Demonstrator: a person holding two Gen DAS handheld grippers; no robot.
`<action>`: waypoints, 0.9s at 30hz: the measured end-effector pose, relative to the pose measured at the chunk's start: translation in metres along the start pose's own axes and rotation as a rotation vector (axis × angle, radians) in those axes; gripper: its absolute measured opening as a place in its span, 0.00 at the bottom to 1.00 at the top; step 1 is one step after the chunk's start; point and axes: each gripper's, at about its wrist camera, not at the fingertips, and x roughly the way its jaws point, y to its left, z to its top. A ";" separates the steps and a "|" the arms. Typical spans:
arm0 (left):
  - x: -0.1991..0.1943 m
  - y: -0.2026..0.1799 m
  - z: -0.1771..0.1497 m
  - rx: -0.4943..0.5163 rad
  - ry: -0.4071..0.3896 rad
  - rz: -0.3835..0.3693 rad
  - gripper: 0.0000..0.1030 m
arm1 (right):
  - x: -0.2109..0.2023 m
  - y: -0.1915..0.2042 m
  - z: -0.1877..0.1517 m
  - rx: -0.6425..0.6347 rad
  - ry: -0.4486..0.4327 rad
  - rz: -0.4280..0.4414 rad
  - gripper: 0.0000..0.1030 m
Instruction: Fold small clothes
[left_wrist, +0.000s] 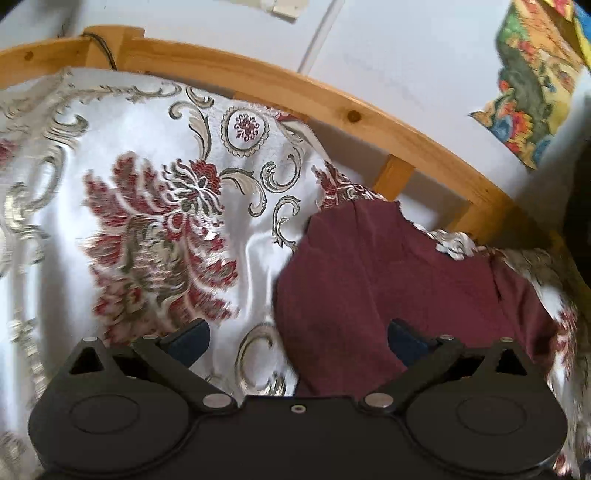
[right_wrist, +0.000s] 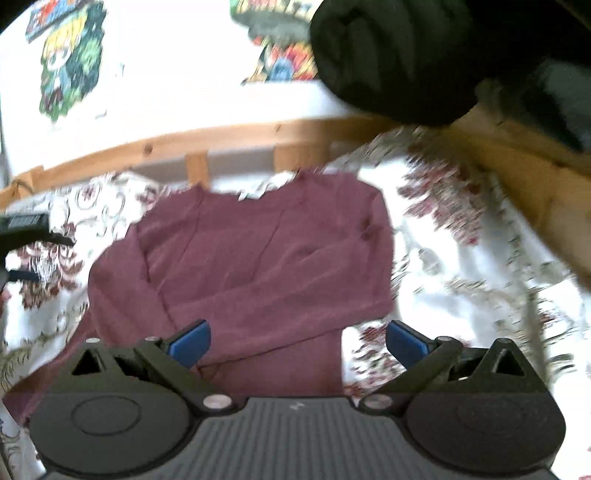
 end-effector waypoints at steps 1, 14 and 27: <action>-0.008 0.000 -0.003 0.008 -0.003 0.000 0.99 | -0.006 -0.002 0.001 -0.004 -0.012 -0.008 1.00; -0.086 -0.041 -0.070 0.340 0.014 -0.058 0.99 | -0.056 -0.010 -0.021 -0.026 0.062 0.019 1.00; -0.108 -0.051 -0.101 0.431 0.100 -0.123 0.99 | -0.041 0.084 -0.084 -0.535 0.372 0.150 1.00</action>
